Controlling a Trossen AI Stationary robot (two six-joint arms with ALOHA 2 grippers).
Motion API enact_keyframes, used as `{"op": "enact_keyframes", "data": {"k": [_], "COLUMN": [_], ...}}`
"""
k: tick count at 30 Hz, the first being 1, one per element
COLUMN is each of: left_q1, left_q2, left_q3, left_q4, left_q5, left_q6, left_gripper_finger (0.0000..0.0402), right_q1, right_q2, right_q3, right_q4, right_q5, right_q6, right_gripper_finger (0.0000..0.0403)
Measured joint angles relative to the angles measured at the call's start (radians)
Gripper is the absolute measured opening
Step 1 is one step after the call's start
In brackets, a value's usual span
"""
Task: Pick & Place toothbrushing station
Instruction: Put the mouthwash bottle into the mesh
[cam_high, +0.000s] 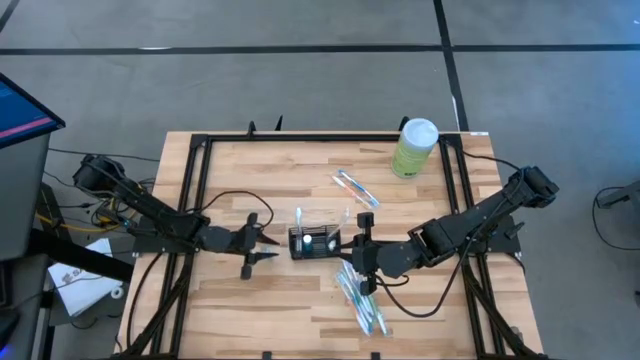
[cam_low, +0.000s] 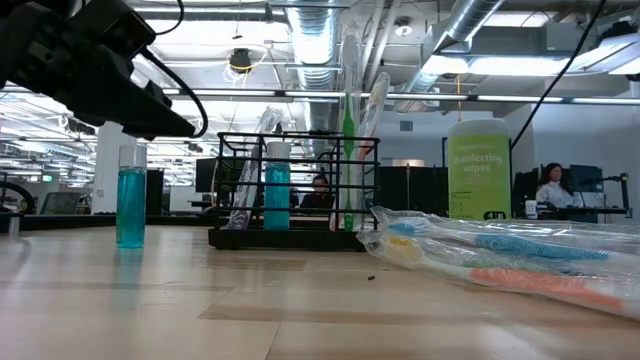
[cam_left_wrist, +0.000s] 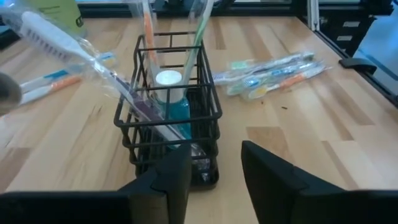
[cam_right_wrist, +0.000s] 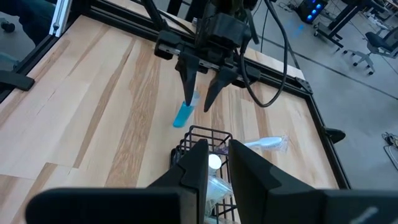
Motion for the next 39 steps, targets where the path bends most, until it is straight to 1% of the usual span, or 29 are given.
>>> {"op": "enact_keyframes", "data": {"k": [7, 12, 16, 27, 39], "left_q1": [-0.001, -0.016, -0.02, -0.025, -0.026], "left_q2": [0.0, 0.0, -0.015, -0.021, -0.004], "left_q3": [0.0, -0.022, -0.057, -0.138, -0.159], "left_q4": [-0.007, -0.028, 0.002, 0.143, 0.136], "left_q5": [0.007, 0.011, 0.01, 0.01, 0.009], "left_q6": [-0.006, -0.029, -0.069, -0.085, -0.116], "left_gripper_finger": [0.0191, 0.0212, 0.0214, 0.0214, 0.0213], "right_q1": [0.0, 0.0, 0.0, 0.0, 0.0], "right_q2": [0.0, 0.0, 0.0, 0.0, 0.0], "right_q3": [0.0, 0.0, 0.0, 0.0, 0.0], "right_q4": [0.0, -0.001, -0.009, -0.008, -0.008], "right_q5": [0.0, 0.0, 0.0, 0.0, 0.0], "right_q6": [0.0, 0.008, 0.01, 0.01, 0.01], "right_gripper_finger": [0.0054, 0.0054, 0.0054, 0.0054, 0.0054]}}
